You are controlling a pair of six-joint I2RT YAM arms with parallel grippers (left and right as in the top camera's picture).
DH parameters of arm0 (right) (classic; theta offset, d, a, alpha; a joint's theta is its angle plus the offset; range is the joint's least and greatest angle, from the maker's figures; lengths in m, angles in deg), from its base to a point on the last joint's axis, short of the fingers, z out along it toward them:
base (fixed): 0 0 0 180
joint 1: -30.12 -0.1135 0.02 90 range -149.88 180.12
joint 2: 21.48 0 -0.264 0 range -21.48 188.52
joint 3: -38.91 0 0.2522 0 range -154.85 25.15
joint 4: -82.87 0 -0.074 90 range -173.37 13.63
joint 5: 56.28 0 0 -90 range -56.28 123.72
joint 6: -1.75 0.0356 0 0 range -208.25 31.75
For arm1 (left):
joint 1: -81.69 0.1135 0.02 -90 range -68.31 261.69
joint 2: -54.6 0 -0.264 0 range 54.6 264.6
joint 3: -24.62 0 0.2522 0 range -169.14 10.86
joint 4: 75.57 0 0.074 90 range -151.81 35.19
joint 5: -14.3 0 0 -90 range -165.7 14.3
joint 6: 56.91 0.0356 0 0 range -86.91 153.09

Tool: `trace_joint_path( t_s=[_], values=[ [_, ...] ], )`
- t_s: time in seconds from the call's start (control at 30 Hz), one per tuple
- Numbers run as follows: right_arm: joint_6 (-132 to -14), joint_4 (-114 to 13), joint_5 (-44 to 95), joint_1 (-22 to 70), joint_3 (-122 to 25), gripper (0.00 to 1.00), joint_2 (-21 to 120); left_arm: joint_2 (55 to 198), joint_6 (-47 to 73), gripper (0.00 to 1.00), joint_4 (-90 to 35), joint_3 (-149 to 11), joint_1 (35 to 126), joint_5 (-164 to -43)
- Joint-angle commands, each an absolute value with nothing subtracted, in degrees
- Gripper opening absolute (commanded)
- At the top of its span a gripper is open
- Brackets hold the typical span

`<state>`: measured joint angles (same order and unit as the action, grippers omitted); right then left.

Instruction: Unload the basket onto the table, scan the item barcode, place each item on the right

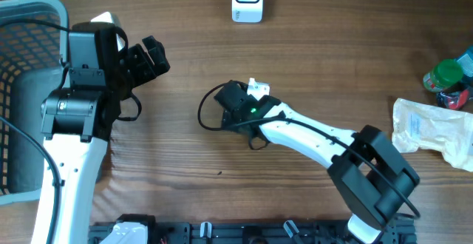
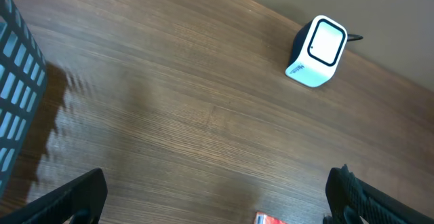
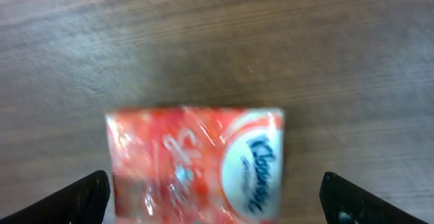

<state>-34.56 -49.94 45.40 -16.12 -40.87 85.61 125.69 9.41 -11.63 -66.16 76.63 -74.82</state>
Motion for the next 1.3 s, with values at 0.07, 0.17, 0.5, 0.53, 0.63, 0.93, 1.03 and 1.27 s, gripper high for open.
trace_joint_path(
  t_s=[0.07, 0.17, 0.5, 0.53, 0.63, 0.93, 1.03, 1.27],
  values=[
    [-35.6, -51.3, 46.5, -15.9, -40.6, 1.00, 90.3, 125.9, 8.9, 1.00, -11.6, -66.3, 77.1, -75.7],
    [-34.1, -51.2, 43.9, -15.9, -40.6, 0.94, 90.5, 125.9, 8.9, 1.00, -11.6, -66.3, 77.1, -75.7],
    [-39.1, -50.4, 41.4, -15.9, -40.6, 0.91, 90.5, 125.9, 10.4, 1.00, -11.5, -66.3, 77.1, -75.2],
    [-40.6, -50.7, 41.8, -15.9, -40.6, 0.87, 90.5, 125.9, 10.4, 1.00, -11.4, -66.3, 77.1, -75.2],
    [-43.3, -51.3, 42.3, -15.9, -40.6, 0.75, 90.5, 125.9, 10.4, 1.00, -11.3, -66.3, 77.1, -75.2],
    [-45.7, -54.2, 51.2, -15.9, -40.6, 0.72, 90.5, 125.9, 10.4, 1.00, -11.3, -66.3, 77.1, -75.2],
    [-54.8, -60.1, 52.0, -15.9, -40.6, 0.71, 90.5, 125.9, 10.4, 1.00, -10.8, -66.3, 77.1, -75.3],
    [-67.6, -70.9, 55.4, -15.9, -40.6, 0.69, 90.5, 125.9, 10.4, 1.00, -10.7, -66.3, 77.1, -75.2]
  ],
)
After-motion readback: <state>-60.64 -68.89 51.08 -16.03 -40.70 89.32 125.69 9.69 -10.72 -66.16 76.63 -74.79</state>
